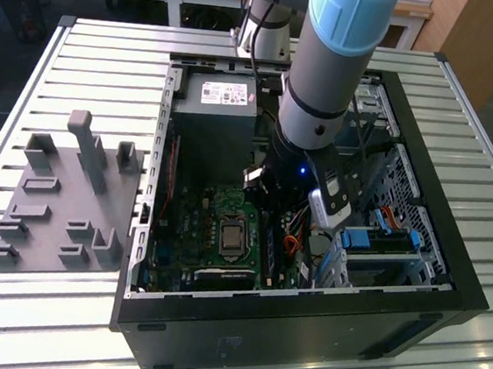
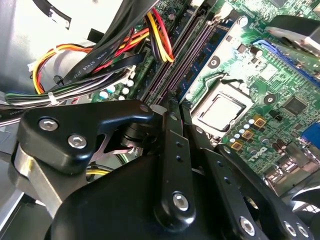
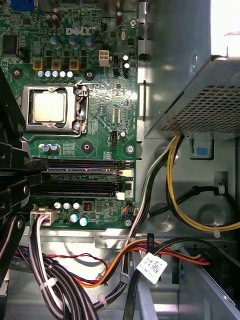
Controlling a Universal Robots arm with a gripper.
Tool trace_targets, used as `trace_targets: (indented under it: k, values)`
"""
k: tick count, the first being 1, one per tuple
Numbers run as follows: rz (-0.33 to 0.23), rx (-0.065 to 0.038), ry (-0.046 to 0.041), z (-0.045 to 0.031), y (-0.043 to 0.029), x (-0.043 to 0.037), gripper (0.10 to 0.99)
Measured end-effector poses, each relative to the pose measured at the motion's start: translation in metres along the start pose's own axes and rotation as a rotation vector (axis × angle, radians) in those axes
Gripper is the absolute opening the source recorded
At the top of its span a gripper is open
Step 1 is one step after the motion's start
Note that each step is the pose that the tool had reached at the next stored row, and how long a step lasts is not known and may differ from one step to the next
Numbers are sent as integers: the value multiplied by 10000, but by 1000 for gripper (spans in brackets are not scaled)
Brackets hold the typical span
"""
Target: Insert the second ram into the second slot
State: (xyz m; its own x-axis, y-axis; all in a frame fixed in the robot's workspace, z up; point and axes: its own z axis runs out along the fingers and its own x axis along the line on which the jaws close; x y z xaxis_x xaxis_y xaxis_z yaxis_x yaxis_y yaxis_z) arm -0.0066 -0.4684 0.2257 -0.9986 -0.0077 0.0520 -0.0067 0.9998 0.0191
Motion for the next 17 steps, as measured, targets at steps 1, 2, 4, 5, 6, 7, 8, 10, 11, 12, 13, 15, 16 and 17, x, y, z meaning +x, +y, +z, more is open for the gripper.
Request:
trace_targets:
  k: [1,2,4,5,6,7,8,10,11,12,13,15,16,17]
  values:
    - [0,0,0,4,1,0,137]
    - [0,-3,0,9,2,0,137]
    - [0,-6,0,32,6,-1,137]
    - [0,-10,0,40,9,-2,137]
    - [0,-12,0,44,10,-2,137]
    - [0,-14,0,47,11,-2,137]
    - [-1,-17,0,51,13,-2,137]
    - [0,-20,0,57,15,-3,137]
    - [0,-20,0,60,16,-3,137]
    - [-1,-21,0,63,18,-3,137]
    - [-1,-21,0,66,19,-3,137]
    - [-1,-23,0,74,21,-4,137]
    - [-1,-23,0,77,20,-4,137]
    - [-1,-23,0,79,20,-4,137]
